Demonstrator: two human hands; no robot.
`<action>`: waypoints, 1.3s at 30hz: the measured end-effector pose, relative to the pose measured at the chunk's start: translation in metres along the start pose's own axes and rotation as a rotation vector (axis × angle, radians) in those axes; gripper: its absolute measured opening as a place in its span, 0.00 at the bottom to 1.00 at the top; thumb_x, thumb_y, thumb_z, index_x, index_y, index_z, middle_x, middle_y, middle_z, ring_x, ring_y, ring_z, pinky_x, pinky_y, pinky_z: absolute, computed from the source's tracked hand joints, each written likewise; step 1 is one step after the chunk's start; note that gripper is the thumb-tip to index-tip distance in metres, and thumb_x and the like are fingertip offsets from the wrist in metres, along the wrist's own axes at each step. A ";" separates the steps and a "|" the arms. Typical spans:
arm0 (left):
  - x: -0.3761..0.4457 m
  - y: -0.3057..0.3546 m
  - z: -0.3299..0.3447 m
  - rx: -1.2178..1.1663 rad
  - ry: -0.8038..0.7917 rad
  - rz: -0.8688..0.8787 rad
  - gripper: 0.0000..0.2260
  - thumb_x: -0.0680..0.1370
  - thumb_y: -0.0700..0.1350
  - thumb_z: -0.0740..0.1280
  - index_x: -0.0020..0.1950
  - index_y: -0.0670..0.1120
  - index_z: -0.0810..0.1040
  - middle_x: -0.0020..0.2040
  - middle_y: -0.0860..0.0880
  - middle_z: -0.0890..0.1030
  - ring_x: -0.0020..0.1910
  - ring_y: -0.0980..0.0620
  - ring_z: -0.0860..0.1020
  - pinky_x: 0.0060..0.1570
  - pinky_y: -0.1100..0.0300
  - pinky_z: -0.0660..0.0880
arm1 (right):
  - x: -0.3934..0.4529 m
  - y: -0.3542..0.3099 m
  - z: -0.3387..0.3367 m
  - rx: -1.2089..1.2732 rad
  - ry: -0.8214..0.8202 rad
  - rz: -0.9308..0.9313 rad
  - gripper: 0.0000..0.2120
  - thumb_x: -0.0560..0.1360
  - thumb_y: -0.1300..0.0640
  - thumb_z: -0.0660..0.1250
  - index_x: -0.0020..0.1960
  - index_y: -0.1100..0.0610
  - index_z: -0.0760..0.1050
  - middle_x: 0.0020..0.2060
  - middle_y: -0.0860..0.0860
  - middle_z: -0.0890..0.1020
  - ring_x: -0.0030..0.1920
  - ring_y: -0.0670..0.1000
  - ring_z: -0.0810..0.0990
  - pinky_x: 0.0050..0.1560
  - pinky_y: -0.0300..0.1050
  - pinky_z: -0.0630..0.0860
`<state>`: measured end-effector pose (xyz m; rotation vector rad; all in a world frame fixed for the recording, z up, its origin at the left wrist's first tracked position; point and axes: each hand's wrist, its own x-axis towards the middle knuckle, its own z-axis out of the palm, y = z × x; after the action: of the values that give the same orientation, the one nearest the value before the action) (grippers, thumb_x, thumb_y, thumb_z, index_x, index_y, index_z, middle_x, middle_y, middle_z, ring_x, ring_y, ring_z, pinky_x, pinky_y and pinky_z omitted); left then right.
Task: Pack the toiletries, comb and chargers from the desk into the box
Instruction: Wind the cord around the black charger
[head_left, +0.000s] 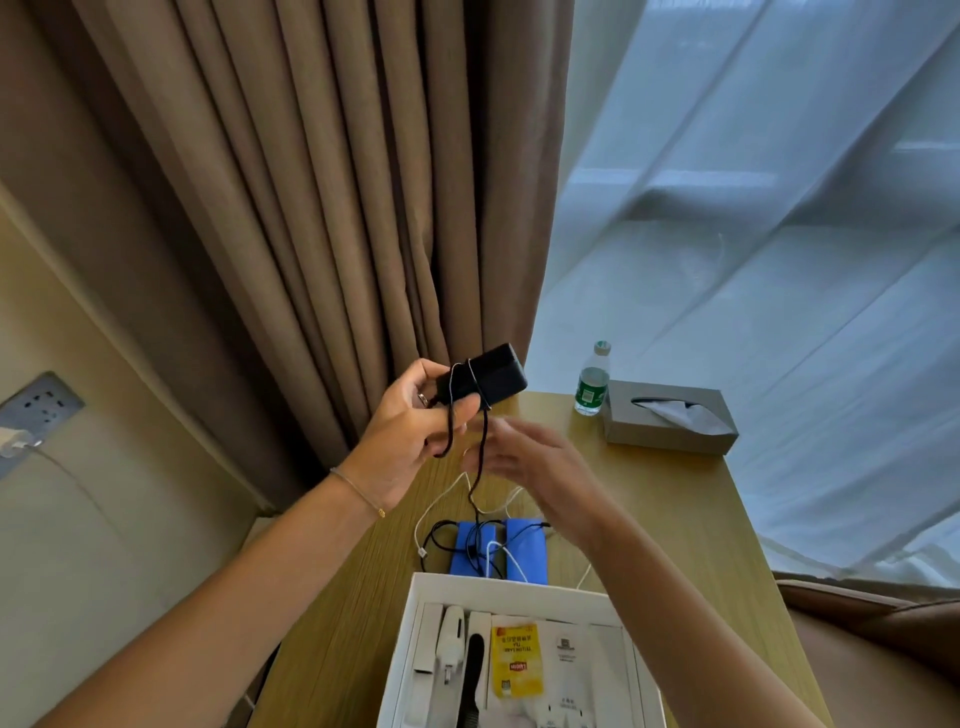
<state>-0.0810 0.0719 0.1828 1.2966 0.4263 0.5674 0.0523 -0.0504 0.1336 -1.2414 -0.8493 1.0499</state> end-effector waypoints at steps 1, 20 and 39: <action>0.000 0.000 -0.001 0.062 0.041 0.021 0.14 0.70 0.41 0.74 0.51 0.44 0.73 0.35 0.50 0.75 0.33 0.54 0.70 0.27 0.64 0.64 | -0.001 0.000 0.007 -0.036 0.004 0.009 0.15 0.84 0.55 0.60 0.59 0.61 0.81 0.37 0.50 0.83 0.41 0.52 0.82 0.50 0.48 0.81; -0.023 0.029 -0.018 1.157 -0.301 0.101 0.21 0.66 0.44 0.80 0.54 0.58 0.80 0.48 0.60 0.83 0.51 0.59 0.81 0.52 0.55 0.80 | 0.004 -0.059 -0.015 -0.749 0.053 -0.307 0.07 0.79 0.56 0.68 0.43 0.52 0.81 0.29 0.41 0.77 0.31 0.41 0.73 0.36 0.34 0.70; -0.014 0.007 -0.033 1.081 0.172 0.247 0.18 0.66 0.43 0.81 0.54 0.50 0.82 0.48 0.57 0.84 0.50 0.59 0.81 0.53 0.55 0.81 | -0.018 0.012 0.036 -0.779 -0.061 -0.086 0.14 0.84 0.51 0.58 0.41 0.45 0.74 0.33 0.44 0.75 0.32 0.41 0.72 0.37 0.41 0.71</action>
<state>-0.1130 0.0898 0.1817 2.3660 0.7738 0.6824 0.0108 -0.0561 0.1284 -1.7947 -1.4204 0.6954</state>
